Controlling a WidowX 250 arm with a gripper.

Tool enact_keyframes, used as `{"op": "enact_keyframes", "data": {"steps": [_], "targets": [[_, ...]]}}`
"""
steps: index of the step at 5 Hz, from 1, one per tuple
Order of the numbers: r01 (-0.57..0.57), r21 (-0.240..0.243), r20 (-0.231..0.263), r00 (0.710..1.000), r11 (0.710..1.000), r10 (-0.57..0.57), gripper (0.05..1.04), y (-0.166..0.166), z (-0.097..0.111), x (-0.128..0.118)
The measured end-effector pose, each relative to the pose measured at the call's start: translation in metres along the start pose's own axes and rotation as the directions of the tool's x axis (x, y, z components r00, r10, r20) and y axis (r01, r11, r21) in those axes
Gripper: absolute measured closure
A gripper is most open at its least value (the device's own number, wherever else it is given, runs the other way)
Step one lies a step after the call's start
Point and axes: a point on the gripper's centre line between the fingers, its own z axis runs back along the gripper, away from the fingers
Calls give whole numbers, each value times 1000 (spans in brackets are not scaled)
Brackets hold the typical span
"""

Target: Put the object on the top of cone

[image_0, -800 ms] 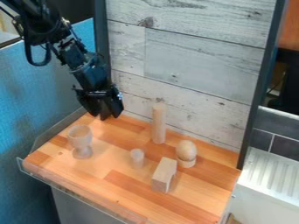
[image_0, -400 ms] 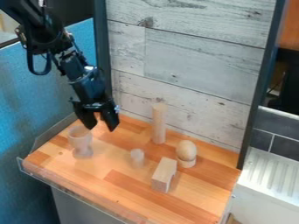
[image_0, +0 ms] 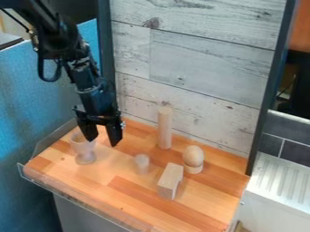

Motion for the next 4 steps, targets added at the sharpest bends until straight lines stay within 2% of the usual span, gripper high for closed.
{"op": "enact_keyframes", "data": {"steps": [2,4], "targets": [[35,85,-13,999,996,-34,83,-6,-5,7],[0,126,12,1000,992,-2,83,7,1,11]]}}
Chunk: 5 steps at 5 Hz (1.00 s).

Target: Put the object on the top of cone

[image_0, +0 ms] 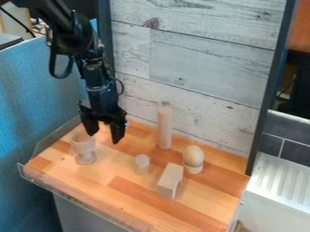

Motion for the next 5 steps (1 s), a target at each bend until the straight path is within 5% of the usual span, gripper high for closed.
{"op": "enact_keyframes", "data": {"steps": [4,5], "targets": [[-41,20,-46,998,999,42,137,16,-20,-8],[-44,34,-65,997,998,46,423,21,-29,-7]]}}
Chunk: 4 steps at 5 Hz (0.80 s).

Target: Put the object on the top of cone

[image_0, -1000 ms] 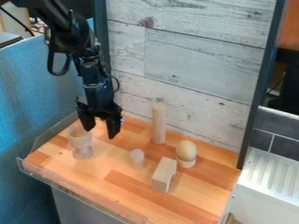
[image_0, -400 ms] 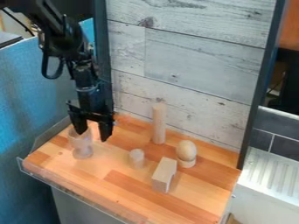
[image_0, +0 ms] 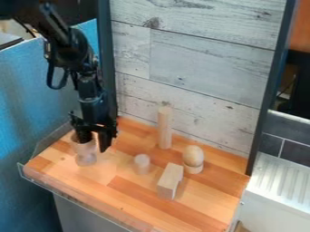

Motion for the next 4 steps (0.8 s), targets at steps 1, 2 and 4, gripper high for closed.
{"op": "enact_keyframes", "data": {"steps": [1,2,4], "targets": [[-13,9,-13,1000,1000,13,727,2,-7,0],[-8,-8,1,1000,1000,8,894,-2,-4,2],[118,4,78,990,993,-118,952,-41,40,6]]}}
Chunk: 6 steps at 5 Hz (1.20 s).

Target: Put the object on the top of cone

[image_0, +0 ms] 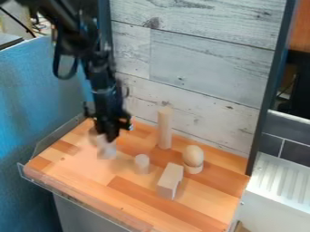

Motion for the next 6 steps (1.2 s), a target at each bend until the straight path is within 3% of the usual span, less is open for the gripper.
{"op": "enact_keyframes", "data": {"steps": [1,2,6], "targets": [[98,25,17,995,995,-99,953,-22,12,1],[146,28,-1,989,989,-146,952,-35,8,-1],[199,40,-2,980,979,-199,953,-54,3,14]]}}
